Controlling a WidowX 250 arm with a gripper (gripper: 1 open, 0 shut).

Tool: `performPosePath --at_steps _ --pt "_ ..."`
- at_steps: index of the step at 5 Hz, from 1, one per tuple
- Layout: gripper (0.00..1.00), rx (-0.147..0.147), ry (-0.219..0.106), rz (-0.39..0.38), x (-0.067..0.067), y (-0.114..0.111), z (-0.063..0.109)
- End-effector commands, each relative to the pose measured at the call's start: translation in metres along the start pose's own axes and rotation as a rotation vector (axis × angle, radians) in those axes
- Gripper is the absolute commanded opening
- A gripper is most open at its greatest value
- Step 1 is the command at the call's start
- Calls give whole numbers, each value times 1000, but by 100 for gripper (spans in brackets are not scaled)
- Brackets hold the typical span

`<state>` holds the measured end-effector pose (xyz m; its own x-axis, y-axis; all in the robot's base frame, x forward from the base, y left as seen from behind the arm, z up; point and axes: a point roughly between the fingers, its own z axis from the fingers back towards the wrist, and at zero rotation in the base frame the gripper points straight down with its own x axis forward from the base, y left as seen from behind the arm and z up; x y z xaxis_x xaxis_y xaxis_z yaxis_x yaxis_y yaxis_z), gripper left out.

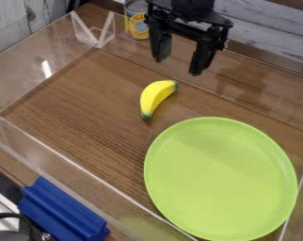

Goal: Put the banana in the green plate

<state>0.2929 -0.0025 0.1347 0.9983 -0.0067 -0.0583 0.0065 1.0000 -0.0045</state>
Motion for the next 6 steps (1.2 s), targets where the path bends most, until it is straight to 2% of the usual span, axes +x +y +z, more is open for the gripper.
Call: performPosePath --at_steps 1,3,6 --pt "100 3 -2 -26 3 9 -10" --pt "100 6 -22 -120 10 29 -32" --pt "100 0 -30 -163 16 46 -57"
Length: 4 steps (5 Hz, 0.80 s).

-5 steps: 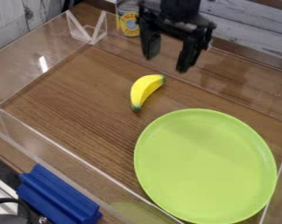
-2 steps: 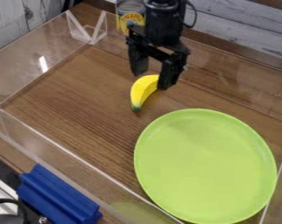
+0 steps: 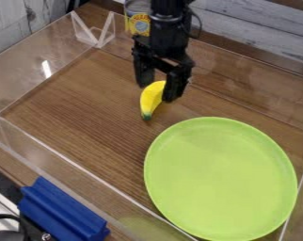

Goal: Put the banana in the green plate

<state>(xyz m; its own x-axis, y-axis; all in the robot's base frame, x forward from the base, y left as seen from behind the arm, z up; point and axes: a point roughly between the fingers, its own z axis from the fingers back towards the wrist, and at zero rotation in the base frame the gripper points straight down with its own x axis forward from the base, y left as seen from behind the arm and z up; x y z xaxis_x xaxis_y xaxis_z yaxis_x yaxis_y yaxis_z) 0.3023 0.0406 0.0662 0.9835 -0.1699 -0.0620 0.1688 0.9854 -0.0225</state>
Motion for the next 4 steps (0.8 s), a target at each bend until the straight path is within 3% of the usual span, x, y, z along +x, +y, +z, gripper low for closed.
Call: performPosePath --at_steps 1,4 --pt "100 8 -39 -18 4 7 3" --pt "100 7 -50 -78 8 14 -16"
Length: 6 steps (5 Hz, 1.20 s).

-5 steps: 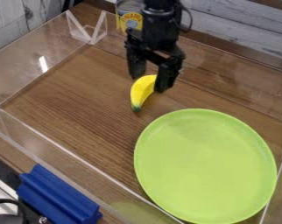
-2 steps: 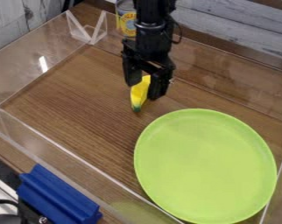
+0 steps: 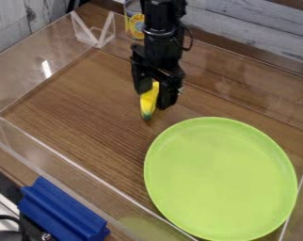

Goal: Put the banana in the green plate

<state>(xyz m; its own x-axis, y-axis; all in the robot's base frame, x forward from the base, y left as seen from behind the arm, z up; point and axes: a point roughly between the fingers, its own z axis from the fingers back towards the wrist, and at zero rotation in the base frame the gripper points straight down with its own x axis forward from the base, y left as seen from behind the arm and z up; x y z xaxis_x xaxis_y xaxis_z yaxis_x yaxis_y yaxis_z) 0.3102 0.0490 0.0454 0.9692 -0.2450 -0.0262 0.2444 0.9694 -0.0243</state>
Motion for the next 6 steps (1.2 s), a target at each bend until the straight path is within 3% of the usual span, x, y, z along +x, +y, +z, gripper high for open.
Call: performPosePath --at_steps 1,3,4,6 --pt "100 3 -19 -16 1 4 -1" --pt "100 -8 -23 -38 1 5 -13" --pt "0 -6 -29 -45 2 5 -13" --pt "0 -3 -43 -48 3 3 -6"
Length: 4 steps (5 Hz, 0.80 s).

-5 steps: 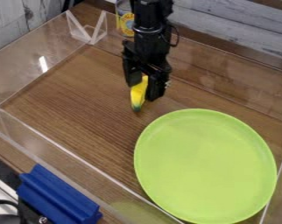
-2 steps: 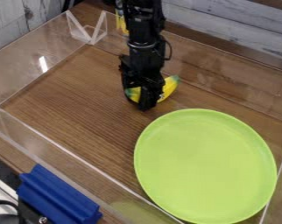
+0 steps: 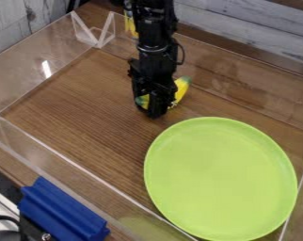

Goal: Put the banana in the green plate

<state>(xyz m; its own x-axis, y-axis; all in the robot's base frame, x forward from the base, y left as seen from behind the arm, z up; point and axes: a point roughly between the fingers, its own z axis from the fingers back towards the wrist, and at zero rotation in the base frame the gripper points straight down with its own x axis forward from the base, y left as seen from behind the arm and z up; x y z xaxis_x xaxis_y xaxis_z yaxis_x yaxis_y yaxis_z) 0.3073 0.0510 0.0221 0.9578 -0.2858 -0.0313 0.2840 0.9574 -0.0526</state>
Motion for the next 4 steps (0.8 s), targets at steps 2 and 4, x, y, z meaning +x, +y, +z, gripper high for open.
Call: performPosePath --at_steps 2,4 --pt "0 28 -66 -6 5 -2 27" --pt "0 31 -83 -6 6 -5 36"
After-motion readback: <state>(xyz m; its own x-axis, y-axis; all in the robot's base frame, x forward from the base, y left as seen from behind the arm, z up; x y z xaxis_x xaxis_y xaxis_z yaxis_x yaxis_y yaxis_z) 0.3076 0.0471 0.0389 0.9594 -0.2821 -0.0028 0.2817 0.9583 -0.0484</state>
